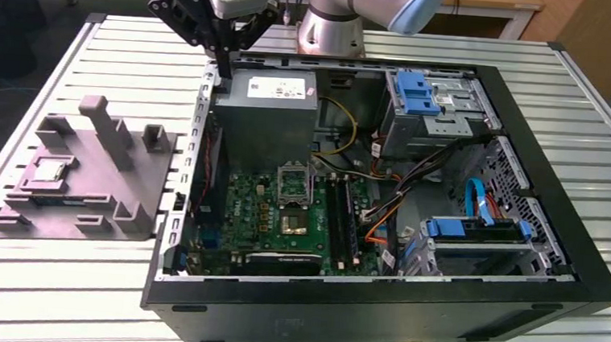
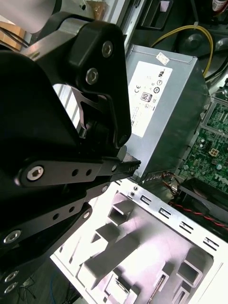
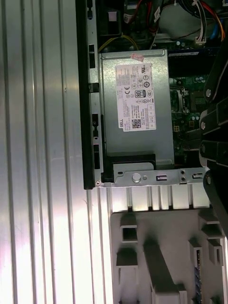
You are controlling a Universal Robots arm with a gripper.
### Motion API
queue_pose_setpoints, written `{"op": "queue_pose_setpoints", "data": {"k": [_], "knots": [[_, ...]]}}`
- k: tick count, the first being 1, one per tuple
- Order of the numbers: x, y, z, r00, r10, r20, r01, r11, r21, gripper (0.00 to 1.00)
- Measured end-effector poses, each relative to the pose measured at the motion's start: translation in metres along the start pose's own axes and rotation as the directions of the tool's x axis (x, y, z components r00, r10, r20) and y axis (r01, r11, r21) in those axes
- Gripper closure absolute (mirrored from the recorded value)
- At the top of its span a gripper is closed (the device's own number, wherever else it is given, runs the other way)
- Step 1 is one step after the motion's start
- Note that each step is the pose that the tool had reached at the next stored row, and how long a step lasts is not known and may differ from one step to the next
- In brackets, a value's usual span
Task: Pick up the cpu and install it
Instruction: 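Reach for the cpu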
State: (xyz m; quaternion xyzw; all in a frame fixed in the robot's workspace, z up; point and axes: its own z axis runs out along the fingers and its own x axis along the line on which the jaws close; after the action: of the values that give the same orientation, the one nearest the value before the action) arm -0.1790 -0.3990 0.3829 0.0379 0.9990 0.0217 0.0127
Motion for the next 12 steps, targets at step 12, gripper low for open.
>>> {"op": "queue_pose_setpoints", "data": {"k": [12], "knots": [[0.0028,-0.0002,0.0005,1.0000,0.000,0.0000,0.000,1.0000,0.0001,0.89]]}}
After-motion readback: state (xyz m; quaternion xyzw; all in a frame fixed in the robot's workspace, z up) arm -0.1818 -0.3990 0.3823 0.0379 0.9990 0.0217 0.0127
